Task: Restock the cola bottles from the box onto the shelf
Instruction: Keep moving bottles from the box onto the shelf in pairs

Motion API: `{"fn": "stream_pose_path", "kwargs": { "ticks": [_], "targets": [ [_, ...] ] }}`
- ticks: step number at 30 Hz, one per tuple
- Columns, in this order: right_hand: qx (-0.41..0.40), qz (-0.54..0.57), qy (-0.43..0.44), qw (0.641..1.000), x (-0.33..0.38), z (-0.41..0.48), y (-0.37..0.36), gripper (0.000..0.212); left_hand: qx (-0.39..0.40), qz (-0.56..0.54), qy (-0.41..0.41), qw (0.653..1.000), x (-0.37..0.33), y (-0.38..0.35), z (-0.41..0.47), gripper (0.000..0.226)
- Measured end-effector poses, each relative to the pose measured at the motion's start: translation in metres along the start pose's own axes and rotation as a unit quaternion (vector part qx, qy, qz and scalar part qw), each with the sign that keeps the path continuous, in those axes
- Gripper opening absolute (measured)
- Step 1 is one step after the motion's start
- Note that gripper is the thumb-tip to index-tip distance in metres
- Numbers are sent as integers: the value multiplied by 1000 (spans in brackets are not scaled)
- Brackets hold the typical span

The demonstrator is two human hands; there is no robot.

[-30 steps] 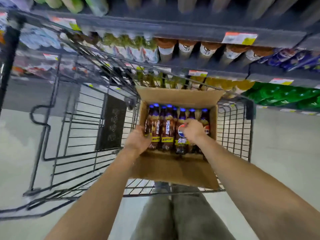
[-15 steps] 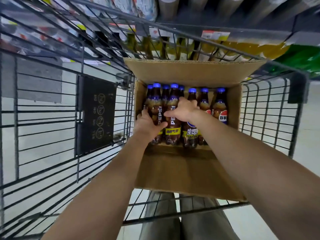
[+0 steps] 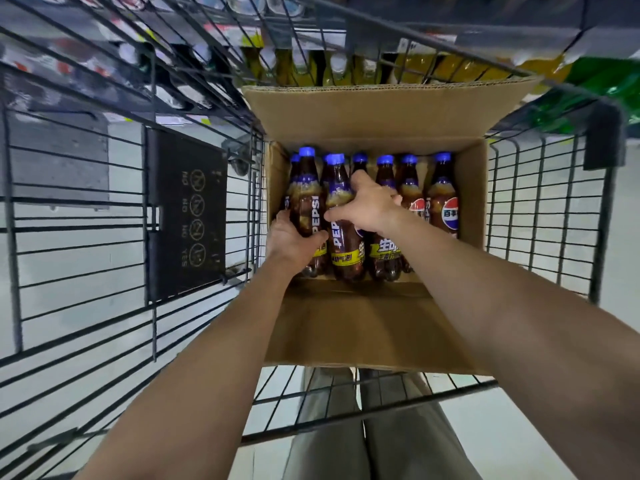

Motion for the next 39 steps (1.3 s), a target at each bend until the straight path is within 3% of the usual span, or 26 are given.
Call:
{"fn": "stream_pose_path", "kwargs": {
  "ticks": [2, 8, 18, 27, 32, 37, 39],
  "targets": [
    [1, 56, 37, 998, -8, -7, -1, 77, -1, -24, -12, 1000, 2, 3, -5, 85],
    [-1, 217, 75, 973, -24, -29, -8, 115, 24, -143, -65, 987, 1, 12, -30, 79],
    [-74, 392, 140, 906, -2, -118, 22, 47, 89, -110, -156, 978, -25, 60, -88, 79],
    [-107, 364, 197, 904, 10, -219, 63, 42, 73, -100, -243, 962, -88, 98, -163, 66],
    [-163, 338, 226, 899, 8, -293, 101, 78, 74, -76, -309, 945, -144, 102, -220, 81],
    [-194, 354, 267, 875, -2, -376, 152, 52, 58, -38, -388, 919, -217, 91, -285, 72],
    [-218, 340, 278, 871, -13, -405, 170, 55, 54, -18, -419, 906, -244, 83, -308, 71]
  ]
}}
Point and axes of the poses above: each hand's wrist, its own z-axis towards the middle knuckle, its own y-axis out of the back of the hand, x = y × z, the point moved 2 cm from there along z, towards the middle knuckle, and after that the axes turned 12 degrees about x, right-handed, at the moved point
